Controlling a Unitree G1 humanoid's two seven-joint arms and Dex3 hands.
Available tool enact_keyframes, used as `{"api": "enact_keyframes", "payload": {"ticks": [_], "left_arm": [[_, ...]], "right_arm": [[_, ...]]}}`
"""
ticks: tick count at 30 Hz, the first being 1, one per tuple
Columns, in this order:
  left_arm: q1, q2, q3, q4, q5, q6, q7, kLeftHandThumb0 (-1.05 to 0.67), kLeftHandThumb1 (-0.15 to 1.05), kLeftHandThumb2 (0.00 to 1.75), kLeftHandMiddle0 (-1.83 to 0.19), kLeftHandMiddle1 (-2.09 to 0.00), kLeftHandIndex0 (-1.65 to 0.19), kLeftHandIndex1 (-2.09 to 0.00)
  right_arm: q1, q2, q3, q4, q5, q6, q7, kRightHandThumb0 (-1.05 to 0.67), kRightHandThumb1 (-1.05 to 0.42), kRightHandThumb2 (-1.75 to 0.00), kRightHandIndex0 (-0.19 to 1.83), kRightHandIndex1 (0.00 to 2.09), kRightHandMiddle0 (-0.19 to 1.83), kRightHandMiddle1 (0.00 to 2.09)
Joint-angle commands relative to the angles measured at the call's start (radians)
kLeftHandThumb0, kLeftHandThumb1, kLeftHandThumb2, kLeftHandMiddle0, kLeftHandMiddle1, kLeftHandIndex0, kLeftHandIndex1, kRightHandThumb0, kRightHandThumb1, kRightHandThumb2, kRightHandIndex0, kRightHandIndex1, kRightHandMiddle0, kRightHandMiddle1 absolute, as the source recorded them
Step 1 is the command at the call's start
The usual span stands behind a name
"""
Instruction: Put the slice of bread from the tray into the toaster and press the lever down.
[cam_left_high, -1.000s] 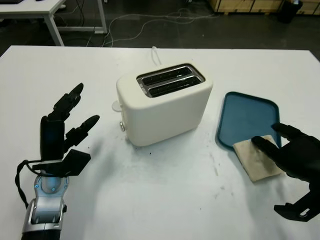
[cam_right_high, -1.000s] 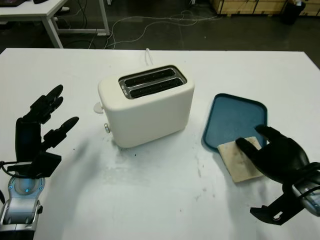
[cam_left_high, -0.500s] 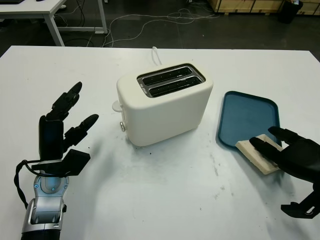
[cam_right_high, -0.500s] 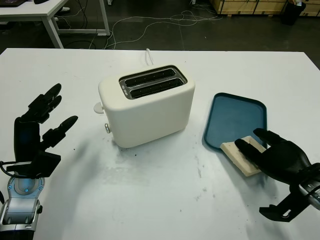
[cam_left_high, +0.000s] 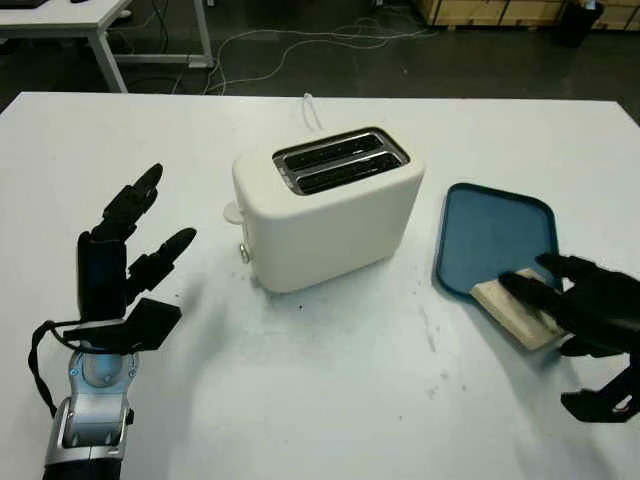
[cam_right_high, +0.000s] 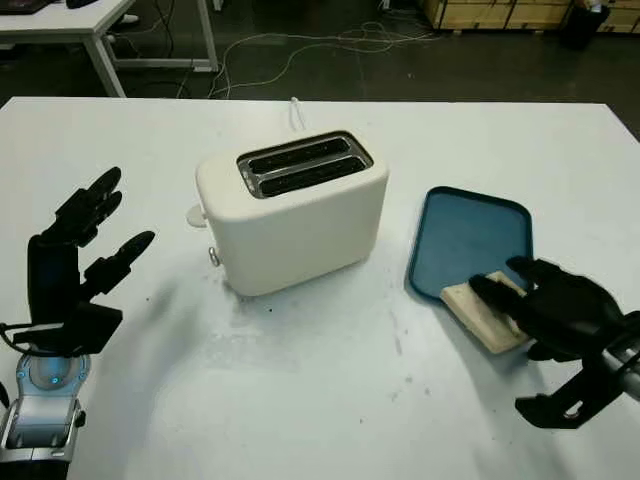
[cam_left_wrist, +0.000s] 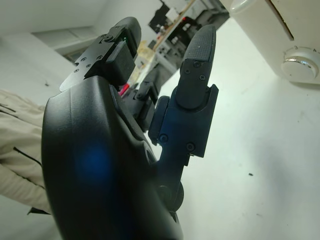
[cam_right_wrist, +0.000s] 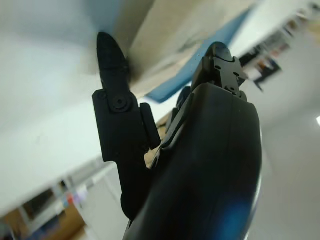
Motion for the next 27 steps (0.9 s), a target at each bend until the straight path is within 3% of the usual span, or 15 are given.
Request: {"api": "enact_keyframes", "payload": {"ticks": [1, 9, 10, 11, 14, 15, 19, 21, 23, 24, 25, 27], "left_arm": [[-0.008, -0.006, 0.002, -0.01, 0.005, 0.001, 0.013, -0.44, 0.92, 0.05, -0.65, 0.0, -0.55, 0.0], [-0.006, -0.011, 0.0, -0.019, -0.002, 0.009, 0.019, -0.42, 0.92, 0.05, -0.66, -0.01, -0.56, 0.0], [-0.006, -0.012, 0.0, -0.018, -0.004, 0.006, 0.018, -0.41, 0.92, 0.05, -0.65, 0.0, -0.56, 0.0], [-0.007, -0.011, 0.0, -0.014, -0.001, 0.0, 0.02, -0.41, 0.92, 0.05, -0.66, 0.0, -0.56, 0.0], [-0.007, -0.008, 0.0, -0.014, 0.016, 0.002, 0.026, -0.43, 0.92, 0.06, -0.66, 0.0, -0.56, 0.0], [-0.007, -0.007, 0.0, -0.014, 0.021, 0.004, 0.027, -0.43, 0.92, 0.06, -0.66, -0.01, -0.56, 0.0], [-0.007, -0.01, 0.002, -0.014, 0.004, 0.001, 0.02, -0.42, 0.92, 0.05, -0.66, 0.0, -0.56, 0.0], [-0.007, -0.005, 0.002, -0.008, 0.01, -0.006, 0.023, -0.42, 0.92, 0.05, -0.66, 0.0, -0.56, 0.0], [-0.007, -0.006, 0.002, -0.012, 0.009, 0.002, 0.02, -0.43, 0.92, 0.05, -0.66, 0.0, -0.56, 0.0], [-0.006, -0.007, 0.002, -0.014, 0.011, 0.005, 0.022, -0.44, 0.92, 0.05, -0.66, 0.0, -0.56, 0.0], [-0.006, -0.009, 0.002, -0.016, 0.014, 0.007, 0.024, -0.44, 0.92, 0.05, -0.66, 0.0, -0.56, 0.0], [-0.006, -0.01, 0.002, -0.017, 0.014, 0.009, 0.024, -0.44, 0.92, 0.05, -0.66, 0.0, -0.56, 0.0]], "right_arm": [[-0.014, 0.029, 0.045, 0.052, 0.002, -0.042, -0.03, -0.49, -0.89, -0.02, 0.0, 0.0, 0.0, 0.0], [-0.061, 0.043, 0.101, 0.137, -0.01, -0.076, -0.137, -0.43, -0.91, -0.02, 0.02, 0.01, 0.0, 0.0], [-0.068, 0.051, 0.109, 0.161, -0.023, -0.089, -0.194, -0.41, -0.92, -0.02, 0.04, 0.08, 0.02, 0.01], [-0.075, 0.059, 0.12, 0.186, -0.04, -0.099, -0.255, -0.36, -0.92, -0.03, 0.02, 0.36, 0.06, 0.08], [-0.097, 0.069, 0.157, 0.246, -0.077, -0.113, -0.372, -0.24, -0.92, -0.21, 0.0, 1.33, 0.01, 0.94], [-0.105, 0.069, 0.17, 0.261, -0.088, -0.115, -0.396, -0.24, -0.92, -0.2, 0.0, 1.53, 0.0, 1.17], [-0.146, 0.059, 0.239, 0.319, -0.164, -0.115, -0.497, -0.26, -0.92, -0.15, 0.0, 1.73, 0.0, 1.51], [-0.167, 0.056, 0.274, 0.339, -0.213, -0.096, -0.55, -0.31, -0.92, -0.27, 0.05, 1.74, 0.0, 1.65], [-0.184, 0.052, 0.305, 0.349, -0.267, -0.068, -0.611, -0.38, -0.92, -0.41, 0.28, 1.74, 0.0, 1.72], [-0.189, 0.05, 0.313, 0.351, -0.273, -0.067, -0.627, -0.42, -0.92, -0.51, 0.86, 1.75, 0.0, 1.73], [-0.191, 0.049, 0.315, 0.353, -0.265, -0.075, -0.639, -0.43, -0.92, -0.56, 1.21, 1.75, 0.0, 1.74], [-0.197, 0.051, 0.32, 0.363, -0.254, -0.087, -0.676, -0.46, -0.92, -0.6, 1.49, 1.75, 0.01, 1.74]]}}
